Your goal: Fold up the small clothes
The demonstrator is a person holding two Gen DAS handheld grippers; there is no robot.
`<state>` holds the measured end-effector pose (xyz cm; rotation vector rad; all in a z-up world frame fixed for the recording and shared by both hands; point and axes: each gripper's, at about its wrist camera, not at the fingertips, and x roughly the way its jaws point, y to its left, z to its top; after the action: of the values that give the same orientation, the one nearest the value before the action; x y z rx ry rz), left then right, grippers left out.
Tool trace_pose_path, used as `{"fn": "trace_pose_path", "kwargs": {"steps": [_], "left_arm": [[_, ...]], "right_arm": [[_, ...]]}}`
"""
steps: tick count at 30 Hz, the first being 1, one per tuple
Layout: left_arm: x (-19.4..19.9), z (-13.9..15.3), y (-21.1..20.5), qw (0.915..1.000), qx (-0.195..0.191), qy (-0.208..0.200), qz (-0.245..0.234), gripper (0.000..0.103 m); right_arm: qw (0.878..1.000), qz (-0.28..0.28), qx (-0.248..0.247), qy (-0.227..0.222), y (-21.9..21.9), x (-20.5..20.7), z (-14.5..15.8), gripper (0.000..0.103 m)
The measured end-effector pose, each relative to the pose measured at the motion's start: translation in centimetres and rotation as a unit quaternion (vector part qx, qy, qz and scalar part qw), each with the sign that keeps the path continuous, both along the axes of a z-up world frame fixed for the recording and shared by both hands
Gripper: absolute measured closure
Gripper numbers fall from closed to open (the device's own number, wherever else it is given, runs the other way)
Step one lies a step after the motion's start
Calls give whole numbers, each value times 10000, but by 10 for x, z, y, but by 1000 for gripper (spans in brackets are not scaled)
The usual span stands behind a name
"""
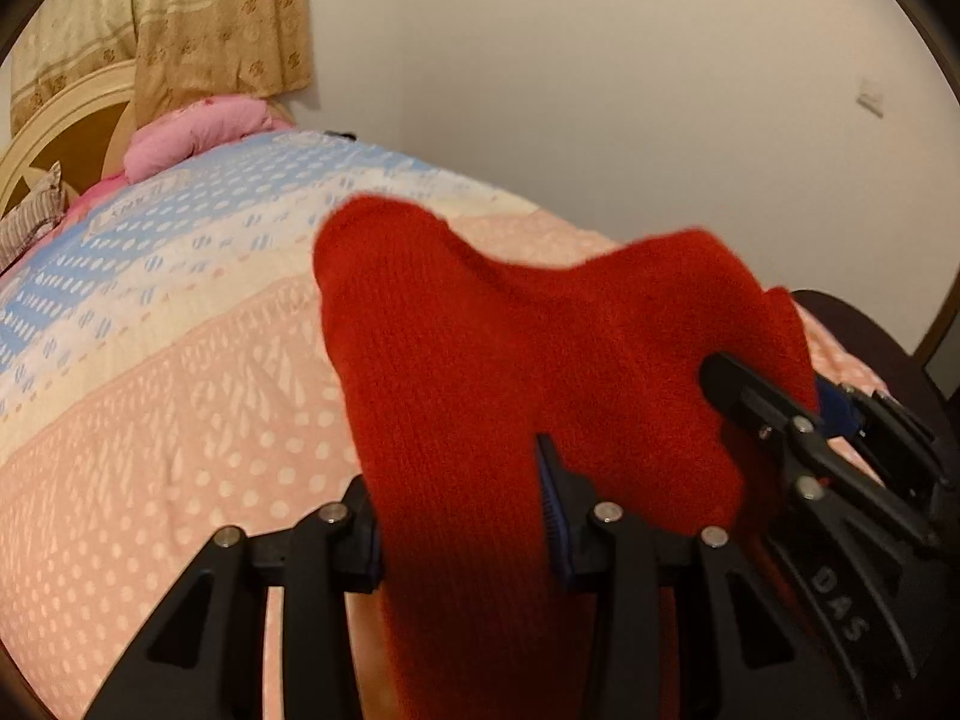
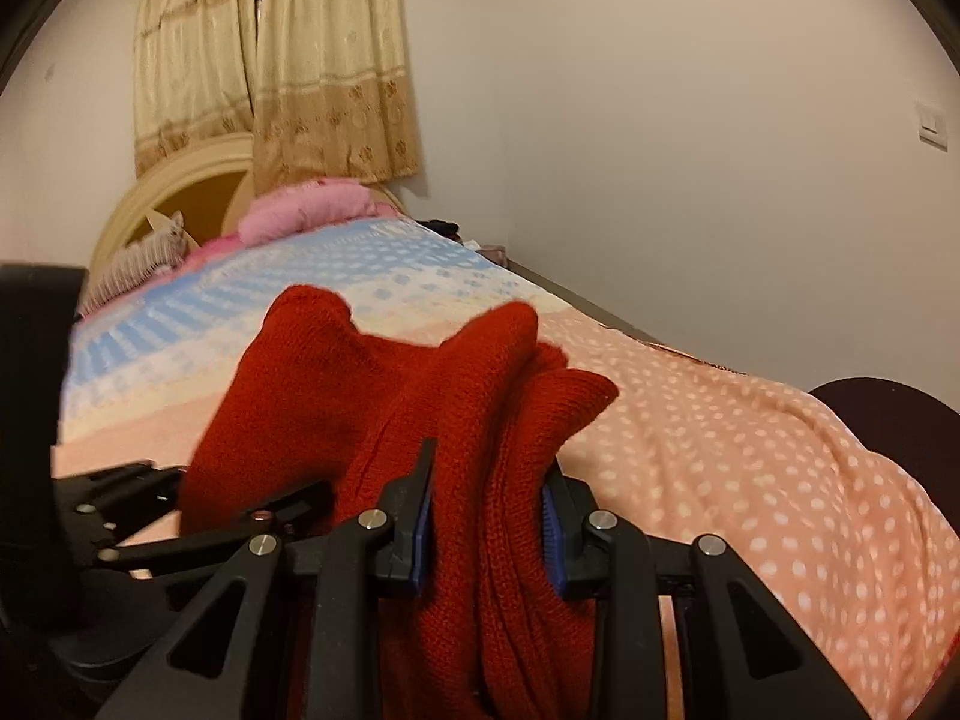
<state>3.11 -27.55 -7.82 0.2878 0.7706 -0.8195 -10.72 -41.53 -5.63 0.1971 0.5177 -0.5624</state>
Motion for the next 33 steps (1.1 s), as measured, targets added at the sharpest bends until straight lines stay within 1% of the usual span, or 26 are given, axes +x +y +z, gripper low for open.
{"fn": "trace_pose_path", "kwargs": {"steps": [2,5,6,7,8,9,10,11,12,13,14,15,16,17,19,20,23,24,25,27,29,30,31,32,33], "left_arm": [[6,-9,-3,9998,92,76,135,61],[4,-13,-4,9997,122,100,209,57],[4,-15,-6,9995,163,81,248,51],[5,-15,-8,9994,178,71,305,46],[7,-17,-7,9990,179,135,383,44],[10,-18,-11,9986,209,192,449,36],[15,-20,-13,9977,274,270,555,24],[23,-23,-14,9962,348,384,695,17],[32,-25,-12,9941,380,603,821,8],[40,-27,-8,9910,343,918,911,3],[47,-29,-3,9870,267,1274,948,2],[50,-30,1,9839,201,1505,946,1],[53,-30,7,9805,104,1729,926,1],[51,-27,13,9801,47,1780,880,2],[44,-21,26,9810,-104,1793,736,3],[37,-15,38,9816,-289,1784,623,3],[16,-10,67,9801,-742,1806,369,3],[8,-10,73,9796,-803,1812,322,3],[-1,-12,79,9790,-860,1830,245,3],[-16,-17,87,9781,-869,1887,125,3],[-30,-21,91,9772,-860,1940,52,3],[-38,-24,92,9776,-815,1938,42,3],[-40,-25,94,9790,-770,1888,48,3],[-50,-25,94,9831,-667,1703,49,3],[-51,-23,90,9852,-574,1615,32,5]], "right_arm": [[9997,-100,94,207,-17,12,-18,73],[9982,-207,255,496,-36,22,-43,73],[9974,-218,425,532,-44,22,-52,73],[9966,-208,660,453,-52,20,-55,73],[9954,-192,842,419,-58,19,-56,72],[9944,-171,953,430,-61,19,-56,71],[9937,-141,1013,454,-64,20,-57,70],[9931,-115,1060,479,-65,23,-58,69],[9917,-95,1178,500,-69,23,-60,67],[9899,-94,1327,495,-72,22,-62,61],[9870,-116,1533,466,-78,20,-63,57],[9825,-163,1805,427,-86,15,-64,47],[9793,-172,1985,369,-89,10,-64,44],[9771,-146,2098,308,-91,6,-63,44],[9724,-70,2329,86,-87,-13,-55,44],[9723,-37,2338,15,-83,-22,-52,44],[9755,208,2183,-145,-63,-57,-40,40],[9761,289,2152,-134,-56,-68,-41,36],[9758,361,2154,-104,-52,-75,-43,34],[9752,395,2176,97,-42,-85,-52,34],[9730,504,2248,165,-34,-89,-61,34],[9738,572,2187,262,-27,-88,-66,35],[9754,597,2092,348,-22,-86,-67,35],[9772,596,1996,411,-18,-85,-68,36],[9769,598,2006,430,-16,-84,-69,47]]}}
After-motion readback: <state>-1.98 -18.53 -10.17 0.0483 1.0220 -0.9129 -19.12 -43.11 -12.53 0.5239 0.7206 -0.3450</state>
